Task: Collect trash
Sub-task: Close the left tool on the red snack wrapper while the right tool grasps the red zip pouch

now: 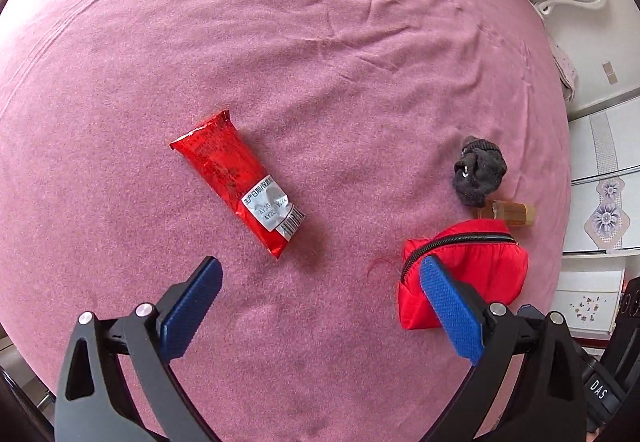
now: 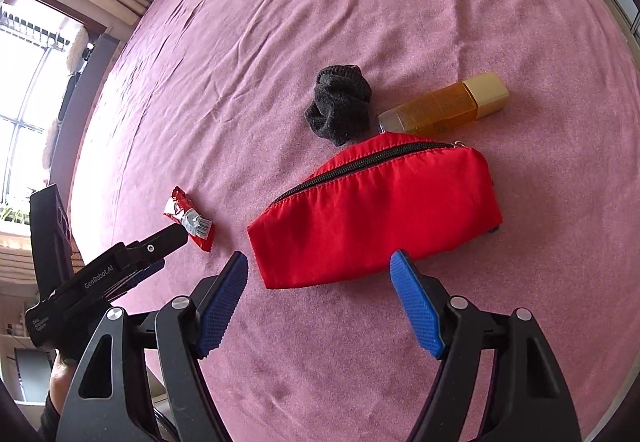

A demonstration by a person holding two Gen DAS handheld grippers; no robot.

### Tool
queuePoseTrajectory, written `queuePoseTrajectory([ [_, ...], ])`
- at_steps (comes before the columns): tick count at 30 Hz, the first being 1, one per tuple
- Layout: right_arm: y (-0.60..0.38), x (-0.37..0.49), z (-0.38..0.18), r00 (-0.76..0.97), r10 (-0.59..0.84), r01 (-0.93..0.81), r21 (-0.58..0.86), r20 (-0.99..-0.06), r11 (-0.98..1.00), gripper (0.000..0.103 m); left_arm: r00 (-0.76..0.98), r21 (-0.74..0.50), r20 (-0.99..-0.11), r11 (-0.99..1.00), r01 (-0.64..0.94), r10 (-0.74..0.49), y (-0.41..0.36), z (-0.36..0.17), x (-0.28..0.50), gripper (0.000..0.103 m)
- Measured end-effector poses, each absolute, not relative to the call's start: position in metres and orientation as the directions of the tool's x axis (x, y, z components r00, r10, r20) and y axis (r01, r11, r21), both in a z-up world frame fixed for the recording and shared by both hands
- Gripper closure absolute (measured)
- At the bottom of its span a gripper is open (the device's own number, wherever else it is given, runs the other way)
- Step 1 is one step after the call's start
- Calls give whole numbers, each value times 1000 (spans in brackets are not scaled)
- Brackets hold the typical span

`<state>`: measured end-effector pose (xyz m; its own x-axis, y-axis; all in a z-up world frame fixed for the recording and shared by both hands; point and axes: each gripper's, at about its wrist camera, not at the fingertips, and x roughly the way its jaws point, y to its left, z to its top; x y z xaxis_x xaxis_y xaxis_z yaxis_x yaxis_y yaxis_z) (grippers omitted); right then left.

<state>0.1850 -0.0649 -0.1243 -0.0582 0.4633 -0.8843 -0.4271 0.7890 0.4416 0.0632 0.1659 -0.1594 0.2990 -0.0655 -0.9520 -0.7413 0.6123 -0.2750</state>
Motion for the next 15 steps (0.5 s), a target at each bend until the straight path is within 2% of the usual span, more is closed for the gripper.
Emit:
queuePoseTrajectory([
  [11, -69, 191, -146, -86, 441, -365, 440, -893, 820, 31, 228, -249, -968, 502, -828, -103, 211, -217, 82, 4],
  [15, -80, 194, -148, -87, 441, -325, 444, -893, 835, 28, 208, -213, -976, 511, -833, -68, 211, -220, 89, 6],
])
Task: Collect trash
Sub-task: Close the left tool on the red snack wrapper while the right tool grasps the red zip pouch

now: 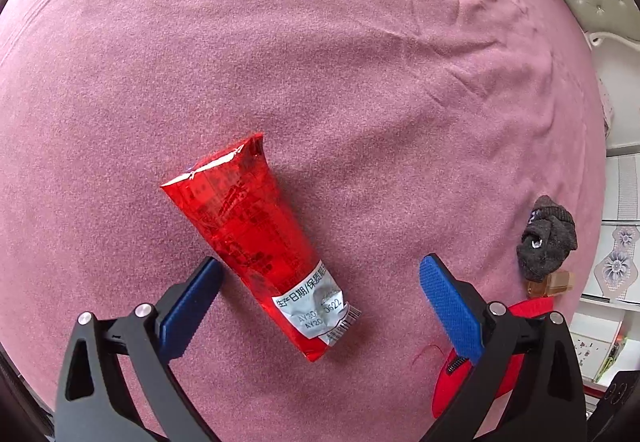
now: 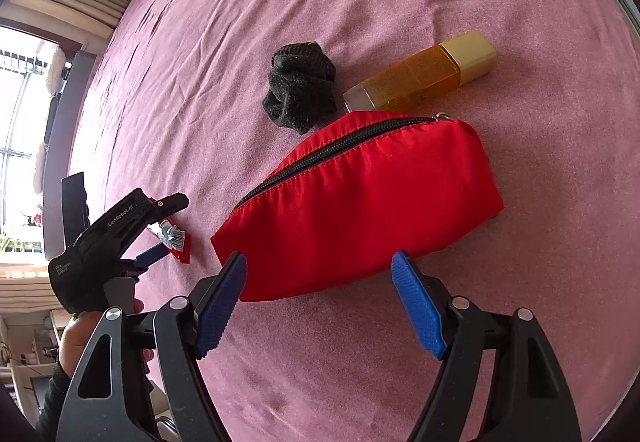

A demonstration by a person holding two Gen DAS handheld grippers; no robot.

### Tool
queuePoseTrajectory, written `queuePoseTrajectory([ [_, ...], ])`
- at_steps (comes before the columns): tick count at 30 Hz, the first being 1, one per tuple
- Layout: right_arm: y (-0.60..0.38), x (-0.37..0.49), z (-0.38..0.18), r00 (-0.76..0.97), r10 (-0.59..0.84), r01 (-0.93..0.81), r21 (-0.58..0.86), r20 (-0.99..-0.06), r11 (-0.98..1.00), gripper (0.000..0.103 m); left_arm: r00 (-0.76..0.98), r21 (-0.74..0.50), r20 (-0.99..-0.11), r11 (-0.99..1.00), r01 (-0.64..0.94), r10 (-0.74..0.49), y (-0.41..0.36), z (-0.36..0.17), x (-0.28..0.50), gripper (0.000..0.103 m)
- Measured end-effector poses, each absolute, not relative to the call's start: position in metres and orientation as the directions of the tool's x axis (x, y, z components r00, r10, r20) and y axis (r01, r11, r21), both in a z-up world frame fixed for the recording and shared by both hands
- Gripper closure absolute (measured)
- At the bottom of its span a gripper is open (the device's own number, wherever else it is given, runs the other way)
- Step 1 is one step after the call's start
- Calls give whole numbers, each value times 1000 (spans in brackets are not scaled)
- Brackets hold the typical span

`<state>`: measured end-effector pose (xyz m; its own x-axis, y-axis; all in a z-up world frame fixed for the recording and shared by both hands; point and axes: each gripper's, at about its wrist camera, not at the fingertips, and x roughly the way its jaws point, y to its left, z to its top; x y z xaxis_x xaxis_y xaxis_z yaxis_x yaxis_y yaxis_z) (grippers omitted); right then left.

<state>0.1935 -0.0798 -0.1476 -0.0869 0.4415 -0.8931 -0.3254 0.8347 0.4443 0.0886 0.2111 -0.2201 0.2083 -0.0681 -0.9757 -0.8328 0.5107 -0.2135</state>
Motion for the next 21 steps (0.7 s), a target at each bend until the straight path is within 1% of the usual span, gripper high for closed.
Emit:
queuePoseTrajectory([
  [1, -83, 194, -149, -87, 438, -317, 441, -895, 839, 27, 176, -174, -983, 538, -825, -48, 209, -220, 94, 8],
  [3, -89, 195, -153, -88, 435, -296, 440, -896, 848, 26, 112, -88, -994, 598, -797, 3, 201, -219, 104, 17],
  [4, -92, 196, -154, -90, 434, -284, 441, -896, 851, 26, 97, -62, -995, 615, -786, 24, 199, -219, 107, 20],
  [5, -95, 197, -157, -91, 436, -268, 443, -896, 855, 24, 91, -48, -995, 623, -781, 37, 197, -218, 108, 25],
  [6, -98, 197, -158, -89, 439, -250, 446, -894, 859, 24, 92, -45, -995, 623, -781, 44, 197, -217, 109, 32],
  [7, -101, 198, -160, -87, 444, -229, 452, -892, 862, 23, 97, -47, -994, 618, -785, 48, 198, -216, 109, 36],
  [9, -107, 202, -165, -93, 462, -177, 471, -882, 864, 21, 139, -89, -990, 606, -790, 35, 202, -212, 107, 53],
  [12, -112, 207, -174, -107, 491, -101, 501, -864, 860, 21, 227, -187, -974, 616, -765, -14, 204, -205, 109, 58],
  [18, -115, 221, -193, -106, 527, 49, 525, -843, 849, 23, 289, -267, -954, 647, -714, -75, 195, -194, 115, 59],
  [21, -120, 226, -201, -99, 525, 119, 514, -845, 850, 30, 310, -298, -945, 649, -700, -99, 188, -188, 112, 59],
])
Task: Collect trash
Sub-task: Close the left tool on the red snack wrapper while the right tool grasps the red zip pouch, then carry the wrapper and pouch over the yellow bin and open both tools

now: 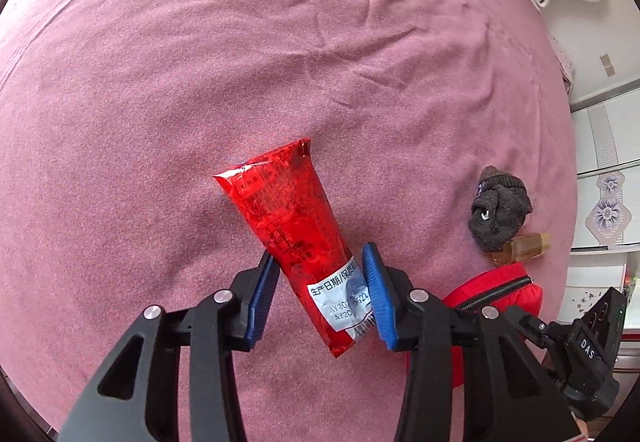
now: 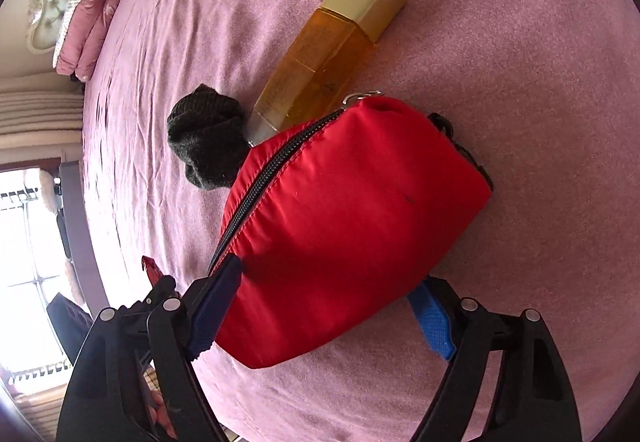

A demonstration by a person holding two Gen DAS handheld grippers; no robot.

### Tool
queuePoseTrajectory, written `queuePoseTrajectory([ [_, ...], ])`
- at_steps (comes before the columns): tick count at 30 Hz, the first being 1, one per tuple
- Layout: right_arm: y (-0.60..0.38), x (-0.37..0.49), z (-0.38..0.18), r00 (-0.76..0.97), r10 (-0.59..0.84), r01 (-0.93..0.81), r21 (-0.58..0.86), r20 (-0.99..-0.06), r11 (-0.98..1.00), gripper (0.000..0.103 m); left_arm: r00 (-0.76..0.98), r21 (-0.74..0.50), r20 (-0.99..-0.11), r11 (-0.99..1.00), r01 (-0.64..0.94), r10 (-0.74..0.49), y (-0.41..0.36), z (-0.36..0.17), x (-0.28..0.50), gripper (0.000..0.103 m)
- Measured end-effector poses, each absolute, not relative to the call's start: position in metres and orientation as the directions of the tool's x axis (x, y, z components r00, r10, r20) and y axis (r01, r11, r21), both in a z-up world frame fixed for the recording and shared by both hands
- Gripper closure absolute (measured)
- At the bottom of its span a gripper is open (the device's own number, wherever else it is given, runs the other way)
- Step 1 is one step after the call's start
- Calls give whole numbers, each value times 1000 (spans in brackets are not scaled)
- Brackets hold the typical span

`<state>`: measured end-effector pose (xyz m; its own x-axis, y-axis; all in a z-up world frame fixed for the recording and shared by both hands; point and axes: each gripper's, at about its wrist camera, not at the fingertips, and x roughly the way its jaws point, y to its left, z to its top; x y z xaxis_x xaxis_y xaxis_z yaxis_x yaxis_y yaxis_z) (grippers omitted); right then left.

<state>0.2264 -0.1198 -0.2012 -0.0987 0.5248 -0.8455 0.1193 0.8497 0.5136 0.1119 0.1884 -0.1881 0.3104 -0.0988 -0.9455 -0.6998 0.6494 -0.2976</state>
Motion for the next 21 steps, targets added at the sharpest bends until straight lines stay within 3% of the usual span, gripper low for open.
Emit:
queuePoseTrajectory([
  [3, -123, 228, -203, -105, 546, 144, 531, -831, 835, 61, 312, -306, -943, 665, -681, -115, 183, -187, 111, 59],
  [5, -127, 226, -200, -115, 559, 122, 546, -821, 829, 88, 308, -306, -943, 676, -670, -121, 178, -186, 110, 59],
  [6, -129, 225, -197, -111, 556, 102, 547, -823, 831, 92, 304, -303, -945, 685, -662, -124, 174, -185, 110, 59],
  [21, -202, 199, -138, -22, 592, 47, 590, -806, 806, 98, 290, -350, -929, 795, -496, -229, 68, -153, 105, 59],
])
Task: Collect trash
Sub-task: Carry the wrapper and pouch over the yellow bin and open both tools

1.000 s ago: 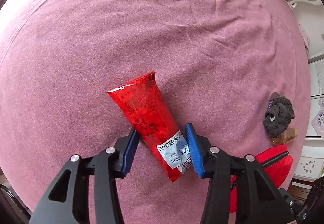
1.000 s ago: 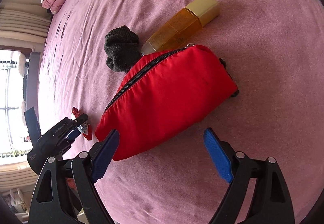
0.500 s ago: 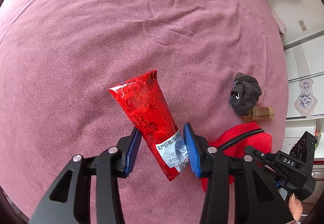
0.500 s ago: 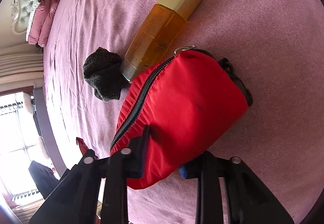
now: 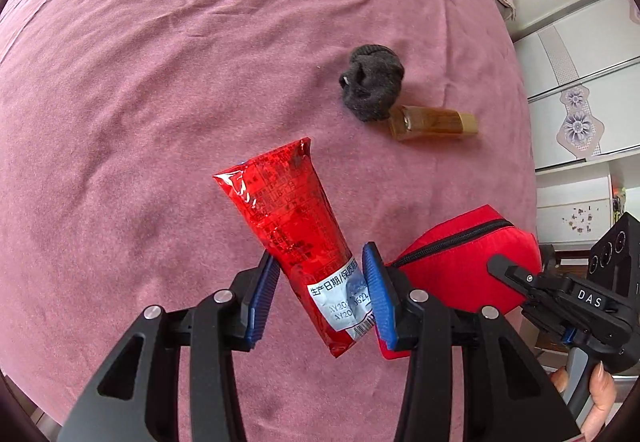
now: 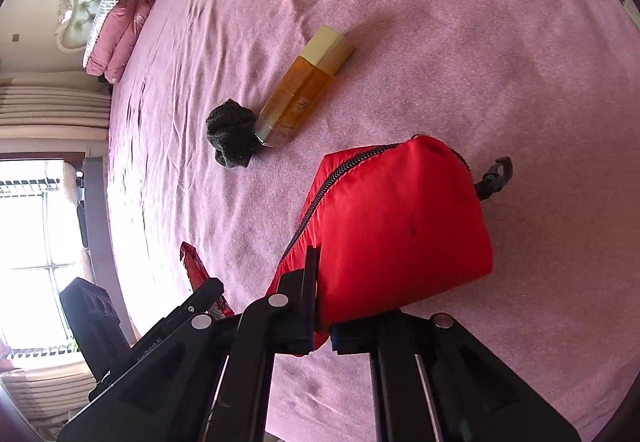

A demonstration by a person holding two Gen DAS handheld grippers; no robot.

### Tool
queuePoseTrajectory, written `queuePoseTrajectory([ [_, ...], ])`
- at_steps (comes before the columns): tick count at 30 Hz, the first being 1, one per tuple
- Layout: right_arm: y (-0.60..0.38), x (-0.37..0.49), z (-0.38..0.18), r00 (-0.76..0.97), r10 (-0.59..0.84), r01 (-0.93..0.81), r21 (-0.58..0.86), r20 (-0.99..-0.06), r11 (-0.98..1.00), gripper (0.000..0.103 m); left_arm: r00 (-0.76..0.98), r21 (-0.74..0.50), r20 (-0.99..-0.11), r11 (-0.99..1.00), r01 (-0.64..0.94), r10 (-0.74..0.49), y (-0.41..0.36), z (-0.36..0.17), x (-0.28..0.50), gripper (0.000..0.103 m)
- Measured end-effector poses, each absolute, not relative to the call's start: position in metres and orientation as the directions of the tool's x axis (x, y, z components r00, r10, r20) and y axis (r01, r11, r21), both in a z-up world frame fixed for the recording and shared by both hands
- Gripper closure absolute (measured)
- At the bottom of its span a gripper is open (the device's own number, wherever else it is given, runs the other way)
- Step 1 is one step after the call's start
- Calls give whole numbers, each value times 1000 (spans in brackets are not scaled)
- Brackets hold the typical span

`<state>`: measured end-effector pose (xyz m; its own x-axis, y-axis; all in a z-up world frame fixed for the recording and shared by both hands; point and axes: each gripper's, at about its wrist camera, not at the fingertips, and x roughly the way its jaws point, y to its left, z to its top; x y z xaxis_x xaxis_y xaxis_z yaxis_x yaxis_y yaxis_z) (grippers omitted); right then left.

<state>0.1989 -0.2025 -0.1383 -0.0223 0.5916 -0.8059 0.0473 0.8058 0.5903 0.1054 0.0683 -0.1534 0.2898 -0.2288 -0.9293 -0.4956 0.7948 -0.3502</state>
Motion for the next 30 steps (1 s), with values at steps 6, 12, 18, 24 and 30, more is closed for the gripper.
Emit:
queuePoseTrajectory([
  [6, -262, 180, -120, 51, 596, 87, 598, -802, 797, 98, 286, -369, -919, 846, -385, -270, 3, -129, 121, 59],
  [12, -332, 168, -107, 126, 592, 154, 606, -796, 781, 98, 280, -393, -905, 881, -262, -320, -71, -105, 130, 60],
  [18, -411, 157, -103, 188, 574, 222, 604, -797, 766, 98, 248, -402, -898, 906, -131, -363, -156, -92, 140, 59],
  [24, -485, 145, -104, 242, 546, 300, 597, -802, 744, 98, 199, -404, -897, 915, -7, -395, -240, -90, 152, 59],
  [30, -551, 133, -109, 290, 523, 371, 598, -802, 711, 98, 146, -398, -901, 912, 99, -409, -314, -93, 160, 59],
])
